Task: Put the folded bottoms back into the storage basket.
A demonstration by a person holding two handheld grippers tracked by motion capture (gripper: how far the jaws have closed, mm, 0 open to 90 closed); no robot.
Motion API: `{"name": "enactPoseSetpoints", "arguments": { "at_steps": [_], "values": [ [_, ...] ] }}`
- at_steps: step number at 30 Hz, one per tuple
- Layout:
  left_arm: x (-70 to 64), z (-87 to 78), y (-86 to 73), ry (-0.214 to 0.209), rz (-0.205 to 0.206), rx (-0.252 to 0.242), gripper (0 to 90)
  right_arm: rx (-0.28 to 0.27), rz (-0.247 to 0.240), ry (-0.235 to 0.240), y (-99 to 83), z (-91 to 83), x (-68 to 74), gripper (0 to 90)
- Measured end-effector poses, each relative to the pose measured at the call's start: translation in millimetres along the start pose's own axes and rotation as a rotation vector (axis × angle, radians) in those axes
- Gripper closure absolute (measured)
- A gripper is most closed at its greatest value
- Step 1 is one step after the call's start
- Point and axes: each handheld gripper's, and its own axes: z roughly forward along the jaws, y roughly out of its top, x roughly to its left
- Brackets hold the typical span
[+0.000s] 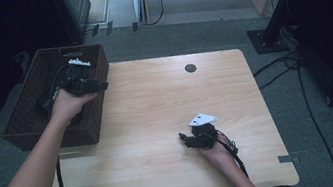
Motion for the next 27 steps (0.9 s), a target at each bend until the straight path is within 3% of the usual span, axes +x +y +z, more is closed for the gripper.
{"name": "enactPoseSetpoints", "arguments": {
  "at_steps": [3, 4, 5, 9, 15, 21, 27],
  "values": [
    [-22.2, 0.5, -3.8, -0.042, 0.044, -0.018, 54.5, 0.000, -0.001, 0.001, 0.0, 0.1, 0.0, 34.4],
    [-22.2, 0.5, -3.8, -0.042, 0.044, -0.018, 54.1, 0.000, -0.001, 0.001, 0.0, 0.1, 0.0, 34.4],
    [-34.5, 3.9, -7.3, -0.060, 0.070, -0.017, 53.5, 0.002, -0.004, 0.002, 0.1, 0.3, 0.2, 32.0],
    [-52.5, 13.0, -16.7, -0.099, 0.075, -0.022, 52.5, 0.005, -0.004, 0.011, 0.1, 0.8, 1.0, 28.9],
    [-80.0, 29.3, -34.8, -0.138, 0.116, -0.021, 48.9, 0.017, -0.015, 0.010, 0.6, 2.4, 0.4, 18.8],
    [-98.3, 49.6, -54.7, -0.147, 0.140, 0.021, 48.0, 0.020, -0.007, 0.004, 0.8, 2.9, 0.5, 17.2],
    [-109.3, 67.3, -71.0, -0.173, 0.134, 0.052, 47.2, 0.020, -0.013, 0.008, 0.8, 2.7, 0.7, 18.0]
  ]
}}
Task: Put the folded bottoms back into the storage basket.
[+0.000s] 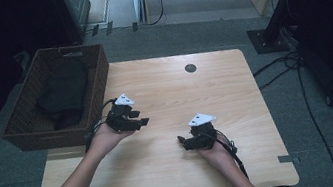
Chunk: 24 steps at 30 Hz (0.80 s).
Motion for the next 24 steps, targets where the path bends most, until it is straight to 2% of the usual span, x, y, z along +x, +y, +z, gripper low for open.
{"name": "enactPoseSetpoints", "arguments": {
  "at_steps": [1, 5, 7, 10, 12, 15, 17, 19, 24],
  "values": [
    [-2.2, 3.8, -2.6, -0.006, -0.004, 0.001, 46.6, 0.000, -0.001, 0.002, 0.1, 0.0, 0.4, 18.0],
    [-9.9, 20.5, -13.2, 0.004, 0.039, 0.033, 45.5, 0.001, -0.001, 0.003, 0.1, 0.0, 0.5, 18.0],
    [-13.2, 26.8, -18.8, 0.002, 0.043, 0.039, 44.8, 0.001, -0.002, 0.004, 0.1, 0.0, 0.4, 17.9],
    [-16.1, 33.3, -25.9, 0.001, 0.056, 0.035, 43.8, 0.001, -0.002, 0.004, 0.1, 0.0, 0.4, 17.9],
    [-16.1, 36.5, -29.9, -0.015, 0.054, 0.032, 42.8, 0.001, -0.002, 0.003, 0.1, 0.0, 0.4, 17.9],
    [-18.5, 42.1, -34.9, 0.000, 0.078, 0.058, 40.9, 0.001, 0.000, 0.003, 0.1, 0.1, 0.5, 18.0],
    [-20.0, 43.4, -40.0, 0.006, 0.098, 0.048, 40.9, 0.001, 0.002, 0.000, 0.3, 0.3, 0.6, 18.0],
    [-21.3, 43.4, -43.9, 0.004, 0.102, 0.023, 40.8, 0.000, 0.003, -0.001, 0.5, 0.6, 0.6, 18.0],
    [-21.8, 44.5, -46.6, 0.012, 0.109, -0.001, 39.7, 0.002, 0.007, -0.005, 1.4, 1.3, 1.0, 18.0]
  ]
}}
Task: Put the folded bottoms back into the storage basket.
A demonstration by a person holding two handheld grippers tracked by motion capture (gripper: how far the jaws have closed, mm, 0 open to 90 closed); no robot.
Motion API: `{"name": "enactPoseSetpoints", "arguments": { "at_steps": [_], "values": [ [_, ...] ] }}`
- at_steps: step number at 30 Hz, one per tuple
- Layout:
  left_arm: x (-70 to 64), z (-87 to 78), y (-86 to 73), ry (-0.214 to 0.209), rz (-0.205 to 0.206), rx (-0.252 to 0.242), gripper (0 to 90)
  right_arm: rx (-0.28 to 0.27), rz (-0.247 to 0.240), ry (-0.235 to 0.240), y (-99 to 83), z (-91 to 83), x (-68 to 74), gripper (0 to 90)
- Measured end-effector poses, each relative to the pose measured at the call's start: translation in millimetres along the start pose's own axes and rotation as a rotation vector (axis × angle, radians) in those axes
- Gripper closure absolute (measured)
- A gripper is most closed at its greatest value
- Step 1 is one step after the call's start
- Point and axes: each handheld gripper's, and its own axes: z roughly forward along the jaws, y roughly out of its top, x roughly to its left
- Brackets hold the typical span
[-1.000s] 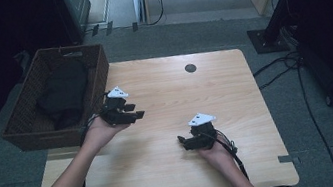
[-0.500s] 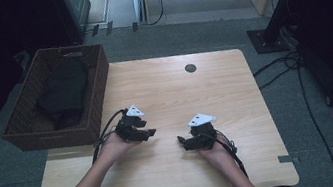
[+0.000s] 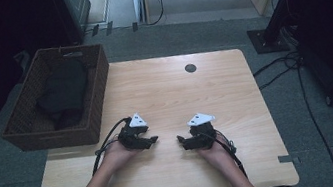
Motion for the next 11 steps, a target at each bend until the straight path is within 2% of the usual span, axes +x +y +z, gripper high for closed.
{"name": "enactPoseSetpoints", "arguments": {
  "at_steps": [2, 5, 7, 11],
  "values": [
    [-0.5, 0.9, -4.2, 0.013, 0.009, -0.033, 38.5, -0.001, -0.001, -0.002, 0.3, 0.3, 0.0, 18.0],
    [-2.5, 1.9, -10.0, 0.023, 0.043, -0.069, 35.8, -0.001, -0.001, -0.002, 0.3, 0.4, 0.0, 18.0],
    [-4.9, 2.4, -12.0, 0.030, 0.076, -0.070, 31.9, -0.001, -0.001, -0.001, 0.3, 0.4, 0.1, 18.0],
    [-6.3, 2.4, -12.4, 0.036, 0.076, -0.069, 30.4, 0.000, 0.001, -0.002, 0.4, 0.3, 0.2, 17.8]
  ]
}}
